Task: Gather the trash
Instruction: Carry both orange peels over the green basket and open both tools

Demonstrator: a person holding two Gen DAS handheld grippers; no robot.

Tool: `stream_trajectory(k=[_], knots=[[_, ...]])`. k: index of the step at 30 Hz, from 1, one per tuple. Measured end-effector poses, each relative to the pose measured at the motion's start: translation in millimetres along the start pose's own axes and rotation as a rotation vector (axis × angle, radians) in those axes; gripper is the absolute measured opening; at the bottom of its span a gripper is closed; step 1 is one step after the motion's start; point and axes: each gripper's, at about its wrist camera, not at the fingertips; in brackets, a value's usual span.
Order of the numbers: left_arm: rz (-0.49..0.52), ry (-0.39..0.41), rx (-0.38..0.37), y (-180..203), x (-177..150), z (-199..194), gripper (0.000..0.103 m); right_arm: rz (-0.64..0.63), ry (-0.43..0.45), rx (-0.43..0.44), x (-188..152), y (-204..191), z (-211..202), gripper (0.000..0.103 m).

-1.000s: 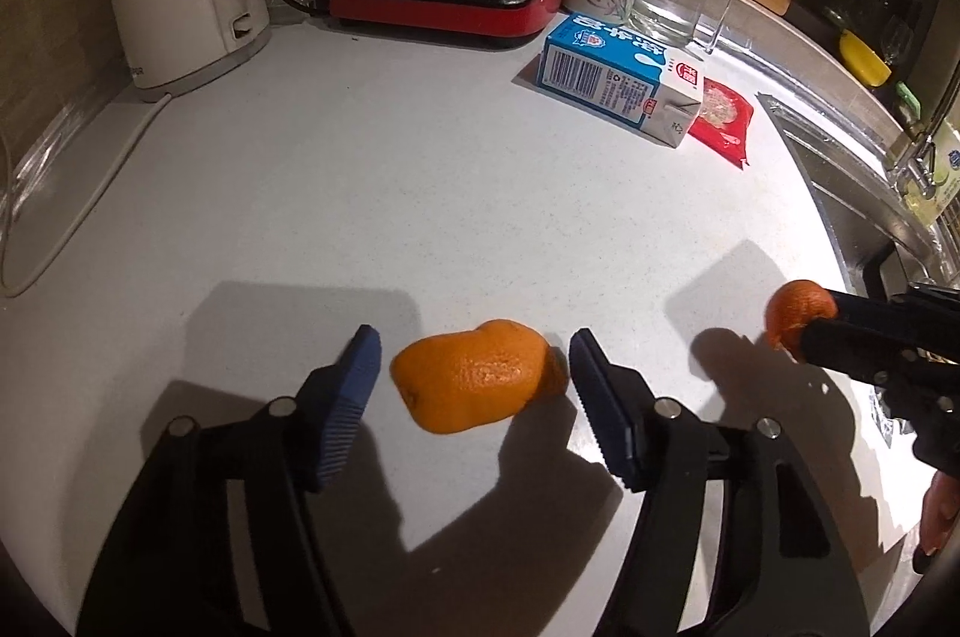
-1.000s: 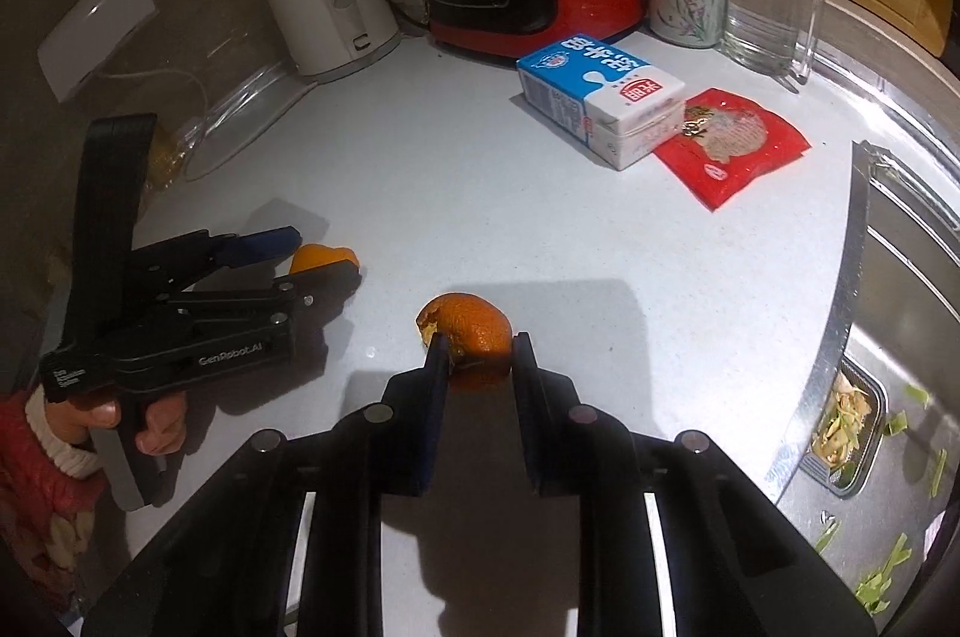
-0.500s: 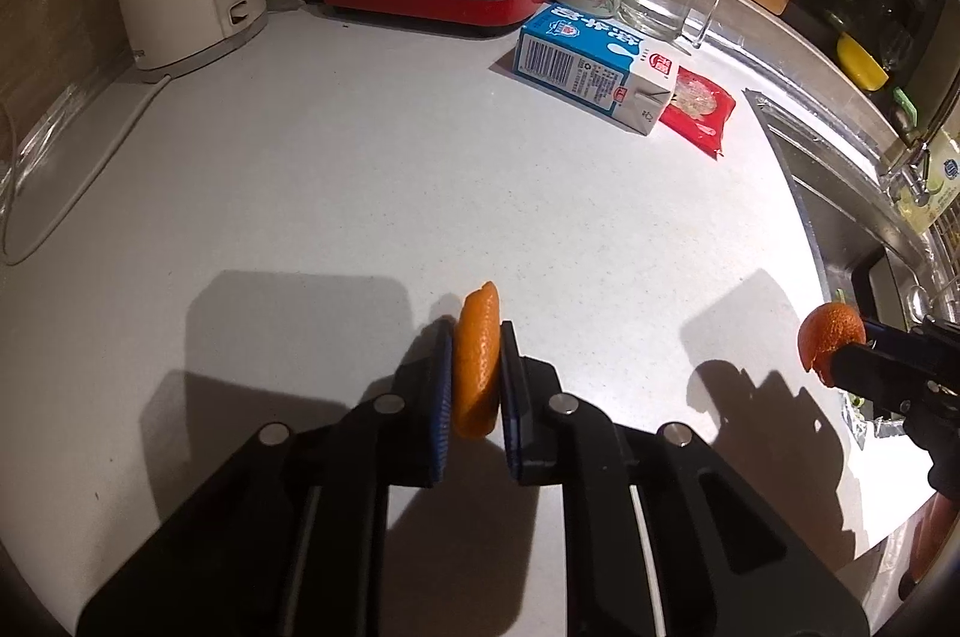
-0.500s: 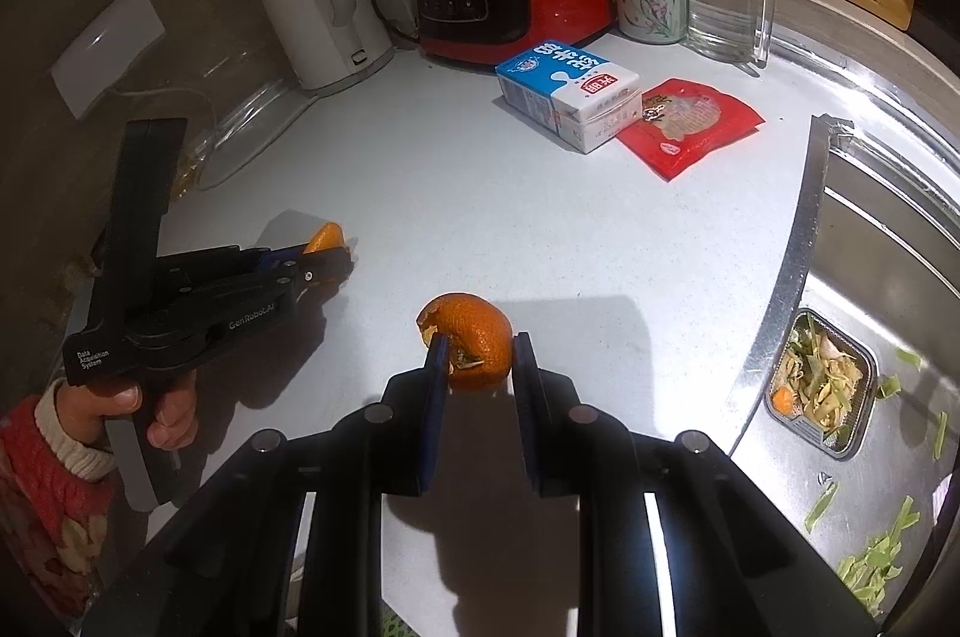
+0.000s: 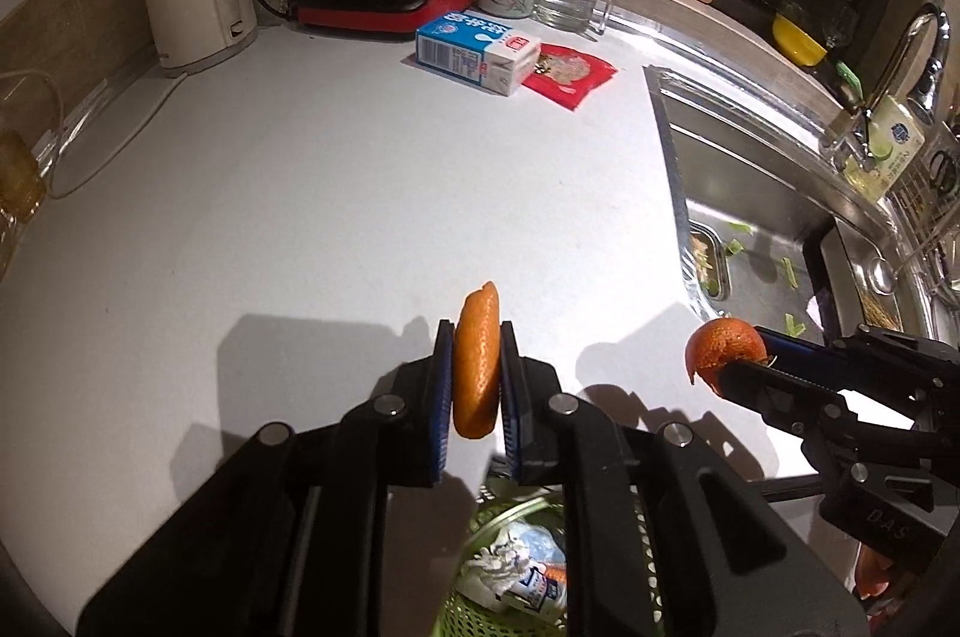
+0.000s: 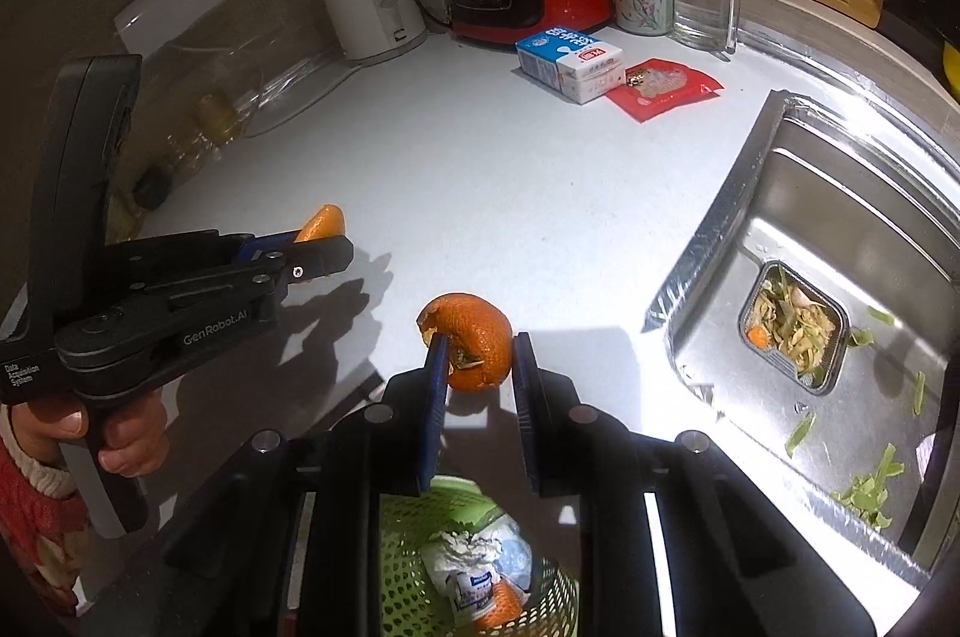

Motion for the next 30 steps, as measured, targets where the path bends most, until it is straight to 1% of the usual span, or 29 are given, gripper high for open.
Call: stream_trajectory(k=[8,16,22,26,30], knots=[[0.007,-0.041,-0.017,37.4,-70.2,-30.6,0.014,-0.02,-0.038,0.003,-62.4,-10.6,-32.2,0.022],[0.008,-0.089,-0.019,57.8,-127.2,-39.3,0.014,-0.039,-0.085,0.011,-115.6,-17.3,-46.3,0.022],[0.017,-0.145,-0.032,68.9,-167.2,-26.4,0.014,-0.043,-0.115,0.014,-143.7,-16.9,-45.4,0.022],[0.014,-0.186,-0.039,70.8,-192.5,-8.9,0.014,-0.03,-0.134,0.019,-159.3,-13.8,-37.2,0.022],[-0.001,-0.221,-0.044,68.8,-211.0,9.2,0.014,-0.019,-0.164,0.024,-172.5,-12.1,-26.3,0.022]])
Point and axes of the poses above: each gripper's, at about its wrist camera, not at the fingertips, and z roughly the way its jaws point, y to its right, x to its top, and after that the axes turned 6 degrees about x, right-handed
